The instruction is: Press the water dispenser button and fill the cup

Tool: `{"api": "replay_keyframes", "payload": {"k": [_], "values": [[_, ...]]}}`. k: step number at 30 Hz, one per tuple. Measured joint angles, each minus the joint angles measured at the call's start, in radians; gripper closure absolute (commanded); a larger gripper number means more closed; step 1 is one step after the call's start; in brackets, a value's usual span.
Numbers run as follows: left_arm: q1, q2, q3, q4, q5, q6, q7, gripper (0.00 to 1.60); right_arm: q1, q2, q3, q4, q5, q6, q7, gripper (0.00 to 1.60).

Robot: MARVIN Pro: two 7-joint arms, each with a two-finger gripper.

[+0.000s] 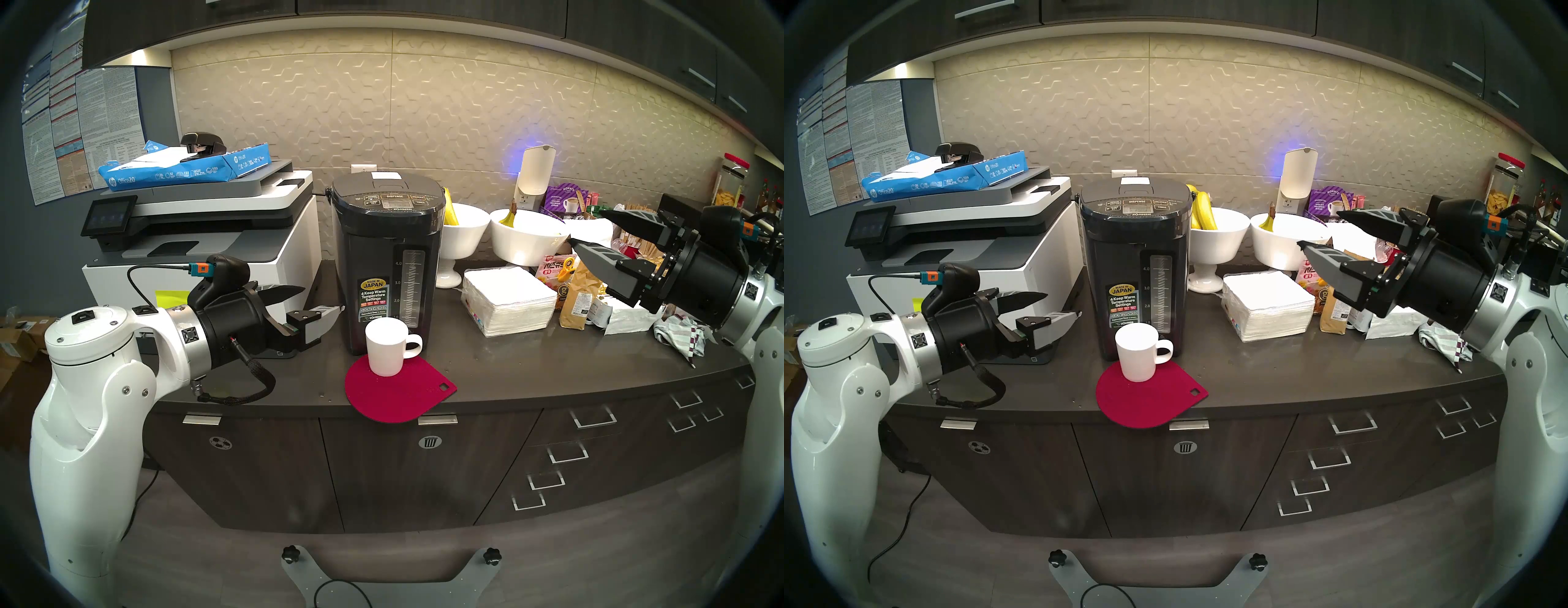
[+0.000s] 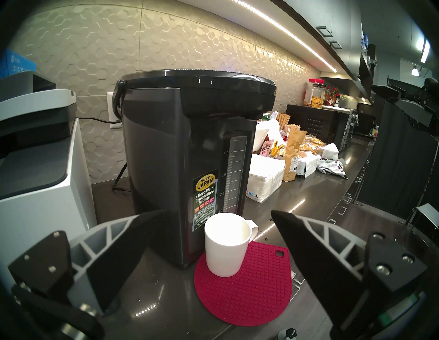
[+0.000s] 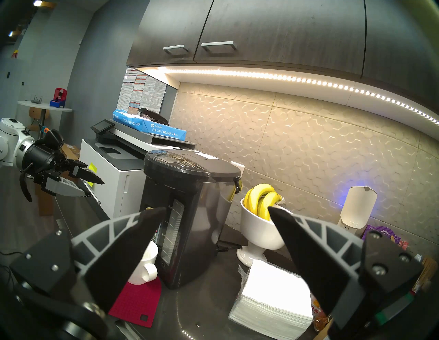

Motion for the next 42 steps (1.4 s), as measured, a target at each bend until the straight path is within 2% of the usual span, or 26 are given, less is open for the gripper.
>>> {"api": "replay_keyframes", "payload": {"k": [18,42], "values": [[0.000,0.000,0.000,0.000,0.000,0.000,0.000,0.00,-0.001,-0.001,0.000,0.000,-0.014,0.001,-0.014,0.00],[0.000,0.000,0.000,0.000,0.000,0.000,0.000,0.00,0.029,-0.039,0.000,0.002,-0.011,-0.014,-0.076,0.00]]}}
